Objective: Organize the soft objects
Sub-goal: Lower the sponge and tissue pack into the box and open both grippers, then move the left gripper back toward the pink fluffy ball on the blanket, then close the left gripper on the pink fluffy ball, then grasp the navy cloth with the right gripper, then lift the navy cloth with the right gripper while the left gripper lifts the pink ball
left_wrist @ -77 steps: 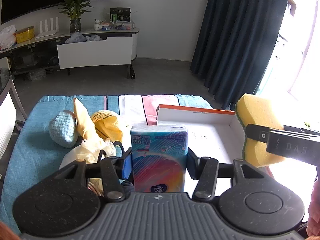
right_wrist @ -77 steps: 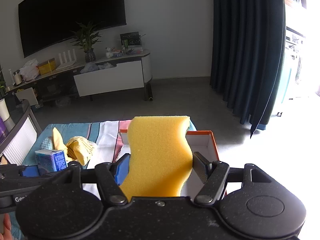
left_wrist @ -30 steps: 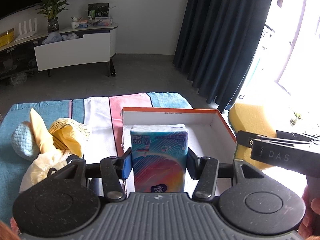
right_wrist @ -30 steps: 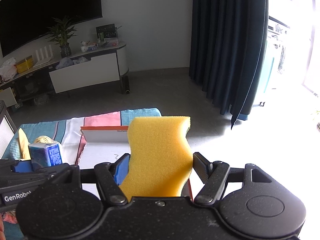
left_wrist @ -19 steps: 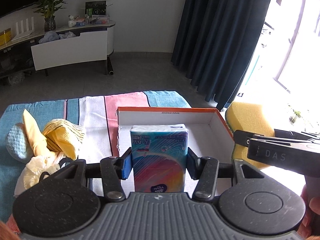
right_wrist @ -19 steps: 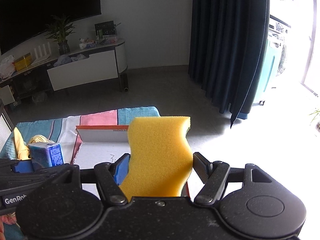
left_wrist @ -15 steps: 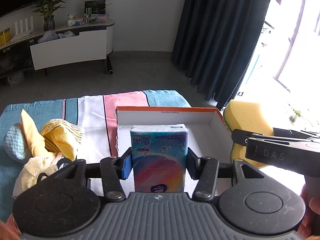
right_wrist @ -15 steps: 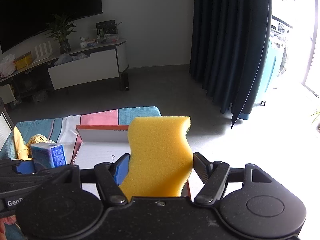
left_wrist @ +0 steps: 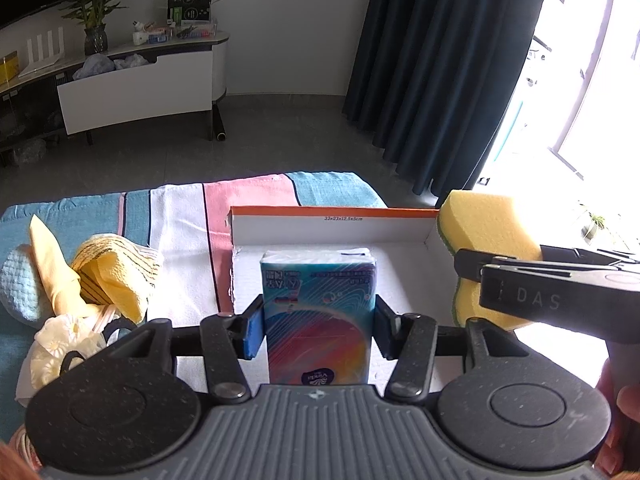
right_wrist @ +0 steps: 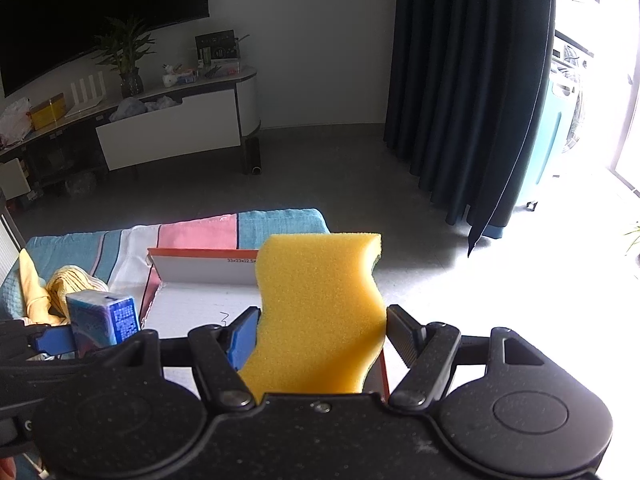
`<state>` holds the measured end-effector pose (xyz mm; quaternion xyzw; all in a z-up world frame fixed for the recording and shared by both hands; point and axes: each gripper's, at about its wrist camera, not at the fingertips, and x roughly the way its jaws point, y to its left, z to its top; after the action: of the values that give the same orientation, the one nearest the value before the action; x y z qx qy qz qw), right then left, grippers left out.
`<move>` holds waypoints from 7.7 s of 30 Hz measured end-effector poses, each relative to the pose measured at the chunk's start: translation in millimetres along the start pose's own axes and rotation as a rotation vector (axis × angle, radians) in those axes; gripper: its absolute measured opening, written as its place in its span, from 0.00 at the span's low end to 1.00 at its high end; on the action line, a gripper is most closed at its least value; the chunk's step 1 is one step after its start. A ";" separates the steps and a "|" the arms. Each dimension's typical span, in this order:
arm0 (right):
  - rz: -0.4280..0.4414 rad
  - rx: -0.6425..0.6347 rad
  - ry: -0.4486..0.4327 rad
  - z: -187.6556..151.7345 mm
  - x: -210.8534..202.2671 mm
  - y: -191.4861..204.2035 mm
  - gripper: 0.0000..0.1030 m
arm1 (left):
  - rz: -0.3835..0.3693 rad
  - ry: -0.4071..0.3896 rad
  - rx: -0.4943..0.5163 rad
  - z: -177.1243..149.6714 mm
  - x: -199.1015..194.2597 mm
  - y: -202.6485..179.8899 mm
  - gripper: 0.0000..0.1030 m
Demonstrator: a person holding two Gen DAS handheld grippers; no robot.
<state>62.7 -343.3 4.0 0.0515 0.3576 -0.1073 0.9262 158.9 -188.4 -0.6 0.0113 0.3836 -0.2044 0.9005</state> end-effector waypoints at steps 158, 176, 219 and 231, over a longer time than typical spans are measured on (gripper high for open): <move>0.301 -0.125 0.075 -76.5 -49.9 150.2 0.85 | 0.098 -0.004 -0.067 -106.6 -59.4 156.0 0.59; 0.378 -0.118 0.181 -72.7 -13.5 176.9 0.84 | 0.277 0.008 -0.026 -116.0 -121.1 178.7 0.58; 0.312 -0.171 0.014 -54.2 -83.1 156.0 0.51 | 0.187 -0.116 -0.128 -78.5 -127.9 132.4 0.58; 0.290 -0.149 0.000 -52.7 -88.9 141.4 0.51 | 0.173 -0.123 -0.099 -75.0 -128.2 118.7 0.58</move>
<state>-2.4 -182.5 27.6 0.0336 0.3535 0.0544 0.9333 72.4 -20.2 19.4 -0.0126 0.3349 -0.1070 0.9361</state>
